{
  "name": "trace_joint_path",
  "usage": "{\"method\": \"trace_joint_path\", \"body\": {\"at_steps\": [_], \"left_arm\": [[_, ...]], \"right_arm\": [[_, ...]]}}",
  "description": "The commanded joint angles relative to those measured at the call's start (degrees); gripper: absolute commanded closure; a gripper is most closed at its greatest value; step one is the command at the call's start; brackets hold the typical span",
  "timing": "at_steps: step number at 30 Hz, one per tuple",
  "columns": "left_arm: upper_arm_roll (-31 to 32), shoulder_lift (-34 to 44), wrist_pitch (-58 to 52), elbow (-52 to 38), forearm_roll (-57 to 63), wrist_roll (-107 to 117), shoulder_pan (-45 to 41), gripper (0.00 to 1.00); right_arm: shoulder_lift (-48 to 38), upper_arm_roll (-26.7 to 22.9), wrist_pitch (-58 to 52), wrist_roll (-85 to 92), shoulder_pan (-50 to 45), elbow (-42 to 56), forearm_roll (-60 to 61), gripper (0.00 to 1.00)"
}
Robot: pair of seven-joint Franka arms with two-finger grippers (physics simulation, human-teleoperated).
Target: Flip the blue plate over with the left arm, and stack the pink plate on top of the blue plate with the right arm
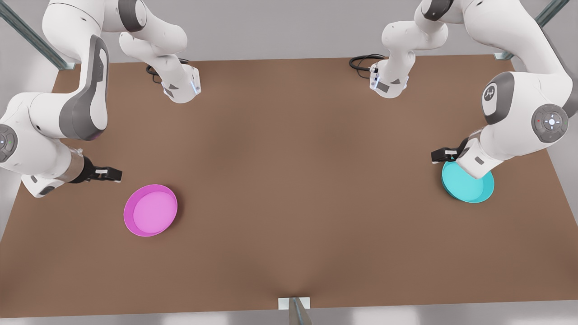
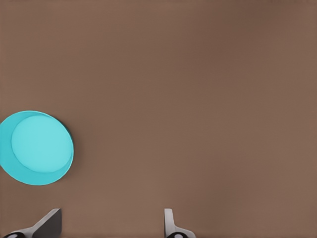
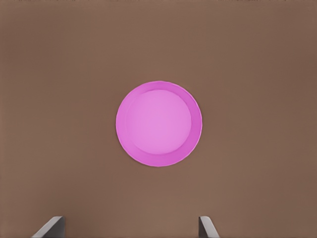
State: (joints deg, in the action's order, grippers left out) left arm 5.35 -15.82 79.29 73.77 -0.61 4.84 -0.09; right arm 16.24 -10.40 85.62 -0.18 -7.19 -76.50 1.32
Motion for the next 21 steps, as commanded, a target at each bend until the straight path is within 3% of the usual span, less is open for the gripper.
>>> {"method": "trace_joint_path", "body": {"at_steps": [1, 4, 7, 12, 21], "left_arm": [[0.0, 0.0, 0.0, 0.0, 0.0, 1.6, 0.1, 0.0], [-6.8, -1.5, 8.1, 8.1, -1.1, 0.4, 0.5, 0.0], [-13.3, -8.9, 14.7, 8.2, -7.7, -35.6, 10.3, 0.0], [-15.3, -19.2, 33.4, 12.7, -13.8, -58.5, 20.2, 0.0], [-15.4, -26.2, 38.1, 14.6, -16.3, -68.3, 28.5, 0.0]], "right_arm": [[-0.1, 0.0, 1.1, -0.1, 0.0, 0.0, 0.0, 0.0], [0.2, 0.1, 1.0, -0.1, 0.1, -0.3, 0.0, 0.0], [3.9, 0.0, 3.8, 6.0, 2.9, -2.3, 0.8, 0.0], [6.4, 0.0, 12.6, 12.4, 6.4, -9.0, 2.0, 0.0], [9.9, 0.1, 20.7, 18.1, 9.7, -14.0, 3.4, 0.0]]}}
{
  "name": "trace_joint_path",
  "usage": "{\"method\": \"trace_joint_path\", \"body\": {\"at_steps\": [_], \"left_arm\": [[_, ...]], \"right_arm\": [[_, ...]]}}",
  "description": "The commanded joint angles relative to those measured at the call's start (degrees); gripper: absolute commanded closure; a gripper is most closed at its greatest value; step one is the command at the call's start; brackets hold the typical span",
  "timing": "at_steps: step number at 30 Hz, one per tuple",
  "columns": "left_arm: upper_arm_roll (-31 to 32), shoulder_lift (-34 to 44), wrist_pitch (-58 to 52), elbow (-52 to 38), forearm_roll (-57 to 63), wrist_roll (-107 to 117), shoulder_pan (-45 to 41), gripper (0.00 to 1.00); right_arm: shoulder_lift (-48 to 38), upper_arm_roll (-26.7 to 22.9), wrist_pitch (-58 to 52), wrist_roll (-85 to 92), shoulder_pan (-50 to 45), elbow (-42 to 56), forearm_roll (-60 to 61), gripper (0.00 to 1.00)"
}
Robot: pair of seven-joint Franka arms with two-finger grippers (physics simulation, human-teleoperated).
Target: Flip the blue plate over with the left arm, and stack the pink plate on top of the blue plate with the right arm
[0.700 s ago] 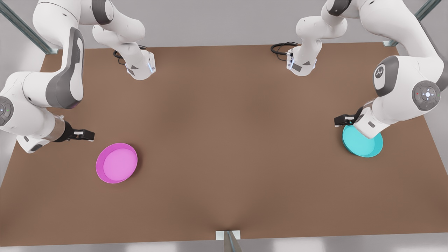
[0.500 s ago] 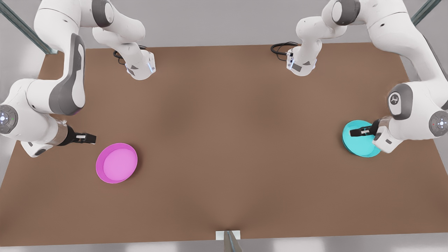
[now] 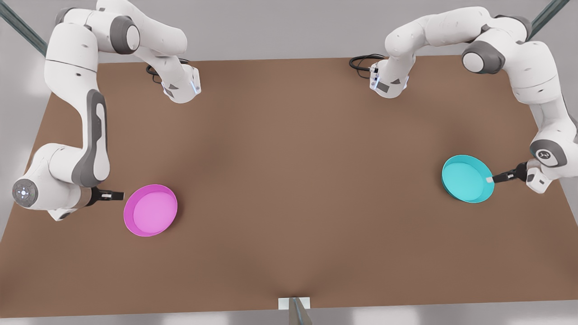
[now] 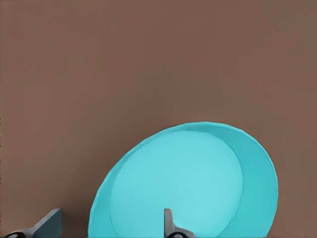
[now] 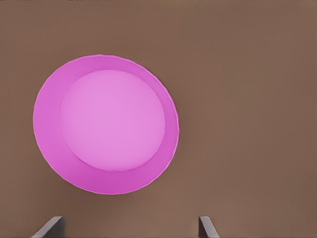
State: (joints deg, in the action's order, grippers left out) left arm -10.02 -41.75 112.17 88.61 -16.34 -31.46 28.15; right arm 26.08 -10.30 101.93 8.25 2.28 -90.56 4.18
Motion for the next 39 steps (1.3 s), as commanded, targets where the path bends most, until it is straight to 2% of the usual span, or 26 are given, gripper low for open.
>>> {"method": "trace_joint_path", "body": {"at_steps": [1, 2, 7, 8, 9, 10, 15, 18, 22, 23, 24, 25, 30, 32, 33, 39], "left_arm": [[0.0, -0.4, 5.2, 1.2, -0.5, -32.0, 0.2, 0.0], [0.0, -0.7, 5.0, 1.7, -0.5, -32.0, 0.2, 0.0], [0.0, -2.3, 5.0, 1.9, -0.5, -32.0, 1.2, 0.0], [0.0, -2.3, 4.8, 1.9, -0.5, -31.4, 1.2, 0.06], [0.0, -2.2, 4.5, 1.9, -0.5, -30.5, 1.1, 0.29], [0.0, -2.1, 4.4, 1.9, -0.4, -30.2, 1.1, 0.4], [0.0, -1.9, 4.4, 1.8, -0.4, -28.8, 1.1, 0.4], [0.1, -2.0, 4.5, 1.9, -0.4, -27.1, 0.8, 0.4], [0.1, -2.3, 4.5, 1.9, -0.4, -26.2, 0.5, 0.42], [0.1, -2.3, 4.5, 1.9, -0.4, -26.1, 0.5, 0.45], [0.1, -2.3, 4.5, 1.9, -0.4, -25.8, 0.5, 0.54], [0.1, -2.5, 4.5, 1.9, -0.4, -25.3, 0.5, 0.57], [0.1, -2.5, 4.6, 1.9, -0.4, -24.6, 0.2, 0.58], [0.1, -2.5, 4.5, 1.9, -0.4, -22.6, 0.0, 0.75], [0.1, -2.5, 4.5, 1.9, -0.4, -22.2, -0.4, 0.78], [0.2, -2.7, 5.1, 1.8, 0.1, -16.8, -0.8, 0.79]], "right_arm": [[0.0, 0.0, 5.2, 9.7, 0.7, -1.2, 2.5, 0.0], [-0.2, 0.0, 8.0, 11.3, 1.3, -3.7, 4.3, 0.0], [4.1, 0.0, 13.6, 15.9, 2.6, -3.7, 5.8, 0.0], [5.2, 0.0, 13.8, 18.0, 4.0, -3.6, 8.3, 0.0], [5.9, 0.0, 13.9, 20.0, 4.7, -3.5, 10.0, 0.0], [7.1, 0.0, 15.6, 21.8, 5.5, -3.1, 10.1, 0.0], [8.9, 0.0, 18.1, 23.3, 6.3, -3.1, 12.1, 0.0], [10.3, 0.0, 20.3, 23.3, 7.0, -3.1, 19.0, 0.0], [11.5, 0.0, 22.9, 23.3, 7.1, -3.1, 19.3, 0.0], [11.5, 0.0, 22.9, 23.3, 7.0, -3.1, 19.3, 0.0], [11.5, 0.0, 23.0, 23.3, 7.0, -3.1, 19.3, 0.0], [11.5, 0.0, 22.9, 23.3, 7.0, -3.2, 19.3, 0.0], [11.5, 0.0, 22.9, 25.3, 7.2, -3.2, 20.0, 0.0], [11.5, 0.0, 22.9, 25.2, 7.0, -3.2, 20.1, 0.0], [11.5, 0.0, 22.9, 25.2, 7.1, -3.2, 20.1, 0.0], [11.5, 0.0, 22.9, 25.2, 7.0, -3.3, 20.1, 0.0]]}}
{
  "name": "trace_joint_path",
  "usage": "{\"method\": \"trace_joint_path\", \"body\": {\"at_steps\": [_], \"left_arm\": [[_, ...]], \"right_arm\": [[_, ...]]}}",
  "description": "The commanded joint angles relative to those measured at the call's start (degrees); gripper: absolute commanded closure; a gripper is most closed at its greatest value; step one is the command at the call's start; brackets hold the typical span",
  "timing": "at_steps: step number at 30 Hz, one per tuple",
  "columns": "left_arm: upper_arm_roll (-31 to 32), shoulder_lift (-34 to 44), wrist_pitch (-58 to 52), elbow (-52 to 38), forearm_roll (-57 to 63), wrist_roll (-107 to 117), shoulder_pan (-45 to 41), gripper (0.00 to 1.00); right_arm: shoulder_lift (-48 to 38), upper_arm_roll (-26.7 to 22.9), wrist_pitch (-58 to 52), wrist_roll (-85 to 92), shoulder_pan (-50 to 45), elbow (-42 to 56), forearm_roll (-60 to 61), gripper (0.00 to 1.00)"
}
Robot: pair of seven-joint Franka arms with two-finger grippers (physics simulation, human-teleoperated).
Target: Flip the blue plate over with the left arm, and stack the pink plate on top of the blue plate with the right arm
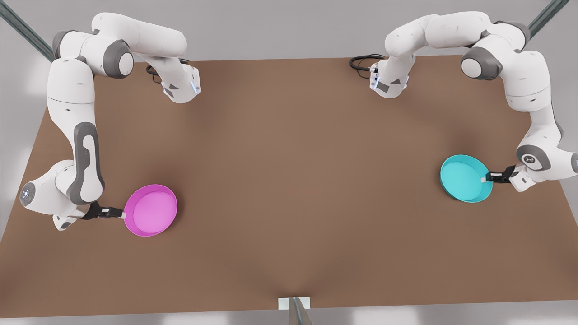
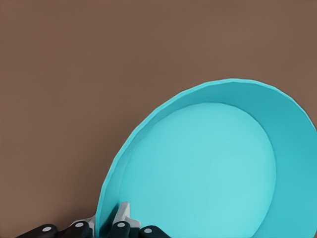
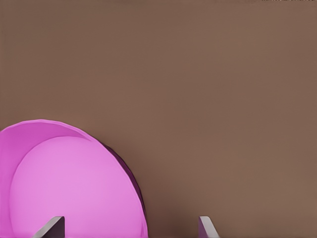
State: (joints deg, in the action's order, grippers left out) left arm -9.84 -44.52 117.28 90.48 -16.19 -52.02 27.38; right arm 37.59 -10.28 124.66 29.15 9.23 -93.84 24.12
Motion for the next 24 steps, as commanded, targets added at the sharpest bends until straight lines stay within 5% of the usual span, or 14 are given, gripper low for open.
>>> {"method": "trace_joint_path", "body": {"at_steps": [1, 9, 16, 19, 24], "left_arm": [[0.0, 0.0, 0.0, 0.0, -0.2, 3.9, 0.0, 0.79], [0.0, 2.1, 0.0, 0.0, -0.4, 8.7, -3.0, 0.79], [-0.1, 11.7, -6.5, 0.0, 0.1, 14.0, -6.5, 0.79], [-0.1, 20.9, -9.7, -0.1, 1.0, 28.3, -17.4, 0.79], [0.3, 22.2, -12.4, -6.5, 8.4, 58.3, -37.6, 0.79]], "right_arm": [[-0.1, 0.0, 0.1, 4.3, 0.0, 0.0, 0.1, 0.0], [-0.1, 0.0, 0.1, 4.3, 0.0, 0.0, 0.1, 0.0], [-0.1, 0.0, 0.1, 4.3, -0.1, 0.0, 0.1, 0.0], [-0.1, 0.0, 0.1, 4.3, -0.1, 0.0, 0.1, 0.0], [0.0, 0.1, 0.1, 4.3, -0.4, -0.1, 0.1, 0.0]]}}
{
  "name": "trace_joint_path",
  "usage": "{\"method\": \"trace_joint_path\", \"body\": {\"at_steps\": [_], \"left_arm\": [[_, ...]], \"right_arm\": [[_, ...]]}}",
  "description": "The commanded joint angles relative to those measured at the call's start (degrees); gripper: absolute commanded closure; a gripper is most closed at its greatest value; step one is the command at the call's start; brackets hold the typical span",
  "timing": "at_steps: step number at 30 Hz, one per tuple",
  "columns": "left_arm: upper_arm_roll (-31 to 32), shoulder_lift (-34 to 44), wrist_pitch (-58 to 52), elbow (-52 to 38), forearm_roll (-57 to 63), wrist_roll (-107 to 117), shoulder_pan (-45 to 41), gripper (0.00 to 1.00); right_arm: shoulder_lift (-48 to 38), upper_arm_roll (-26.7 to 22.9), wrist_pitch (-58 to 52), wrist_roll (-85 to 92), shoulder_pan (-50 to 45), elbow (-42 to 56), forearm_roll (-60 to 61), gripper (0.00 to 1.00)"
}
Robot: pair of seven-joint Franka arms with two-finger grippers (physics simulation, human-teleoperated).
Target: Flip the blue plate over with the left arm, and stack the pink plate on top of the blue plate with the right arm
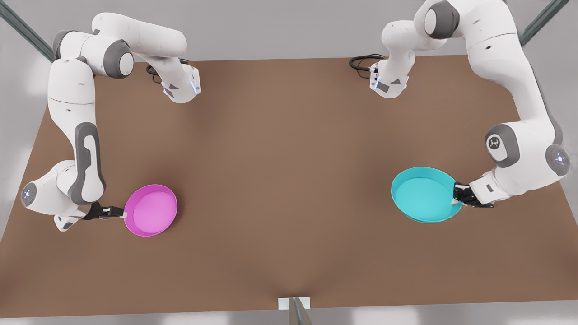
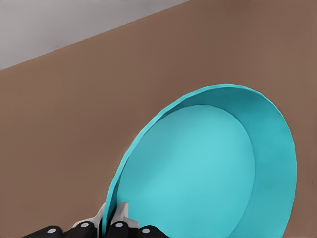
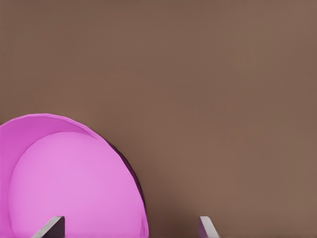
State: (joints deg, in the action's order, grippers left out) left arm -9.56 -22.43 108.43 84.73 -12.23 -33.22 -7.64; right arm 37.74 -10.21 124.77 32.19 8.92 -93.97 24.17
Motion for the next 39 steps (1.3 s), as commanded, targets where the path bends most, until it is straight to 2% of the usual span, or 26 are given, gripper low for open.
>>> {"method": "trace_joint_path", "body": {"at_steps": [1, 6, 7, 8, 9, 10, 11, 13, 16, 21, 23, 26, 28, 33, 39], "left_arm": [[0.1, 0.2, -4.2, -1.7, 5.4, 46.7, -6.4, 0.79], [-1.7, -5.6, -4.2, -9.8, 11.8, 79.0, -22.1, 0.79], [-8.1, -7.1, -4.2, -11.7, 12.2, 81.6, -28.7, 0.79], [-19.8, -9.9, -3.9, -11.8, 12.3, 81.4, -39.2, 0.79], [-28.4, -11.7, -2.9, -11.8, 12.3, 81.2, -45.9, 0.79], [-33.2, -12.5, 0.2, -12.2, 14.8, 81.4, -49.8, 0.79], [-33.2, -13.2, 0.7, -12.3, 22.2, 81.5, -49.8, 0.79], [-33.3, -16.1, 1.9, -12.9, 29.7, 82.8, -50.3, 0.79], [-38.4, -22.2, 1.2, -12.4, 41.8, 100.1, -60.6, 0.79], [-38.5, -29.7, -6.6, -12.2, 54.4, 125.1, -70.5, 0.79], [-38.4, -31.6, -17.5, -12.2, 58.5, 127.2, -73.8, 0.79], [-35.9, -33.4, -23.0, -12.0, 61.4, 136.1, -76.1, 0.79], [-31.4, -34.3, -23.4, -10.5, 63.7, 144.7, -76.1, 0.79], [-28.7, -39.7, -22.9, -10.5, 64.9, 148.6, -77.0, 0.79], [-25.1, -42.3, -21.4, -10.5, 65.5, 149.7, -77.0, 0.79]], "right_arm": [[0.1, 0.0, -0.1, 1.4, -0.1, 0.0, 0.1, 0.0], [1.6, 0.4, 0.2, 1.4, 0.0, 0.2, 0.1, 0.0], [1.7, 0.4, 0.2, 1.4, 0.0, 0.2, 0.1, 0.0], [1.6, 0.4, 0.2, 1.3, 0.0, 0.3, 0.1, 0.0], [1.7, 0.4, 0.2, 1.4, -0.1, 0.2, 0.1, 0.0], [1.7, 0.4, 0.2, 1.3, -0.1, 0.2, 0.1, 0.0], [2.1, 0.4, 0.2, 1.4, -0.1, 0.3, 0.1, 0.0], [2.4, 0.6, 0.2, 1.4, 0.0, 0.3, 0.1, 0.0], [2.5, 0.6, 0.2, 1.4, 0.0, 0.3, 0.1, 0.0], [2.5, 0.7, 0.1, 1.3, 0.0, 0.2, 0.5, 0.0], [2.5, 0.7, 0.0, 1.3, 0.0, 0.2, 0.5, 0.0], [2.5, 0.7, -0.1, 1.3, 0.0, 0.1, 0.5, 0.0], [2.5, 0.8, 0.0, 1.3, 0.0, 0.2, 0.5, 0.0], [2.8, 0.8, 0.2, 1.4, -0.1, 0.2, 0.9, 0.0], [3.7, 1.3, 1.1, 1.3, -0.2, -0.5, 1.0, 0.0]]}}
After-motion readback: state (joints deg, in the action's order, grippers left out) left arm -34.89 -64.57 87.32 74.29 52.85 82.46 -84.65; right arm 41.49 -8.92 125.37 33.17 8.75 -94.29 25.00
